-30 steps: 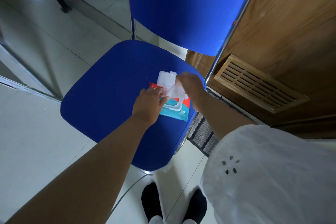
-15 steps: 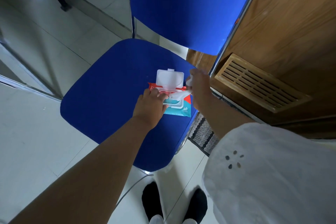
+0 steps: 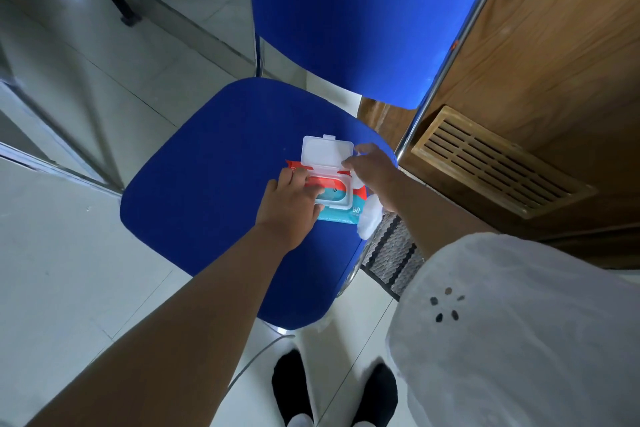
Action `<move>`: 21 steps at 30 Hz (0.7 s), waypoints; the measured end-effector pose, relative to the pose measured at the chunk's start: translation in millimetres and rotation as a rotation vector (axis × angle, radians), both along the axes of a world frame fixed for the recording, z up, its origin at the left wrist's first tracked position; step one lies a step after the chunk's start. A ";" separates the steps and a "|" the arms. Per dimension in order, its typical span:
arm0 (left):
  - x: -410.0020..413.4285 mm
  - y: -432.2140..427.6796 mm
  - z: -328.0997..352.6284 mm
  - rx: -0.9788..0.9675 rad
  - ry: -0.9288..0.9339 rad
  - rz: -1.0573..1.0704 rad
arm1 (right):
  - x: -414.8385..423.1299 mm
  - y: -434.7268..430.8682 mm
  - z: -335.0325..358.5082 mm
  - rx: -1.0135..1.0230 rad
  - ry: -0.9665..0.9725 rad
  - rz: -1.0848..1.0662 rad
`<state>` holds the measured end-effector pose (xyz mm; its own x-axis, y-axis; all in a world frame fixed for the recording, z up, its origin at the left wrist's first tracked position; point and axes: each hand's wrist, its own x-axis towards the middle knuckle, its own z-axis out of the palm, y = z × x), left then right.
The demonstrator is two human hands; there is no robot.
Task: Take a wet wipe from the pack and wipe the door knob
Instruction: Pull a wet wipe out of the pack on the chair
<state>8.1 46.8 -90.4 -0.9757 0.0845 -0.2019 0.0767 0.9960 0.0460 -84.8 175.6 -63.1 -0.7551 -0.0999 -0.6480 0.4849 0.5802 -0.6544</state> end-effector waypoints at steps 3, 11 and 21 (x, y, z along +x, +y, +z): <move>0.3 0.1 -1.0 0.021 0.006 0.042 | -0.1 -3.8 4.1 -0.100 -0.072 -0.092; 1.1 1.7 11.5 0.159 0.157 0.179 | -0.9 4.2 3.3 -0.286 -0.160 -0.326; 15.5 -8.9 -1.5 0.046 -0.049 -0.122 | 23.5 17.3 2.2 0.209 0.138 0.687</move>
